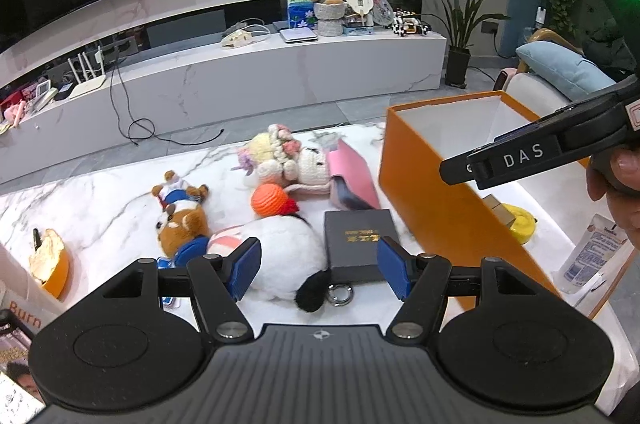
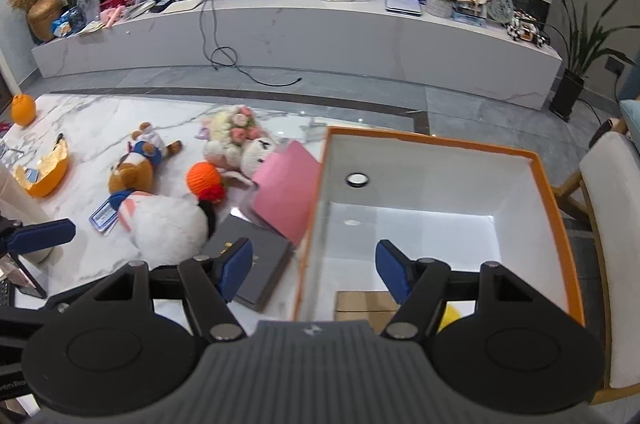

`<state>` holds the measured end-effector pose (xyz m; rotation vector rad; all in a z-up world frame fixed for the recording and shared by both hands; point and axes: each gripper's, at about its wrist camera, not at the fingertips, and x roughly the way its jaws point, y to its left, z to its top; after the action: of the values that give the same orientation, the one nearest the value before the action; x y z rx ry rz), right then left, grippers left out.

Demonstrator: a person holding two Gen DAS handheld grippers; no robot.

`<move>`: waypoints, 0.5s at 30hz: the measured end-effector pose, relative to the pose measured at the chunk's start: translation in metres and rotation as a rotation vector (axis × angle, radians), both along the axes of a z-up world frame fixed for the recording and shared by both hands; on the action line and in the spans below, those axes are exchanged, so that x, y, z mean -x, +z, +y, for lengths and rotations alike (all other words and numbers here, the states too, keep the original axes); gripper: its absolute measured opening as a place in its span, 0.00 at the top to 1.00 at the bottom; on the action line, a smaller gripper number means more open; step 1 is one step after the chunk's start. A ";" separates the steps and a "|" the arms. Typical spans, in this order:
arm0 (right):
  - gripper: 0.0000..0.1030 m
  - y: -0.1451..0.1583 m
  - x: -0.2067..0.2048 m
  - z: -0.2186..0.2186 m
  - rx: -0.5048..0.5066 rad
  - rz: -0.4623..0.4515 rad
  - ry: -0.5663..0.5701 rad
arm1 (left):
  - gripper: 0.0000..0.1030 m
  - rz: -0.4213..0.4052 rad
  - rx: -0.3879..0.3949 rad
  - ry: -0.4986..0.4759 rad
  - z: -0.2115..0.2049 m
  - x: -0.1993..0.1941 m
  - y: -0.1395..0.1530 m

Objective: Organize objects
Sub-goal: 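Withdraw both open tools from the orange box back over the table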

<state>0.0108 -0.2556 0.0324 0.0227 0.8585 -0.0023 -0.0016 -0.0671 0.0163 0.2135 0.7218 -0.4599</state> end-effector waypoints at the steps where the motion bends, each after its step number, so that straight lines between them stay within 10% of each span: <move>1: 0.32 0.000 0.000 0.003 0.003 0.000 0.007 | 0.27 0.003 0.000 0.002 0.003 0.000 -0.001; 15: 0.32 -0.005 -0.003 0.033 0.048 -0.005 0.077 | 0.19 0.049 0.032 0.131 0.065 -0.020 -0.037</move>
<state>0.0141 -0.2225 0.0271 -0.0560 0.8534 0.0495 0.0185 -0.0021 -0.0206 0.1239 0.7712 -0.3528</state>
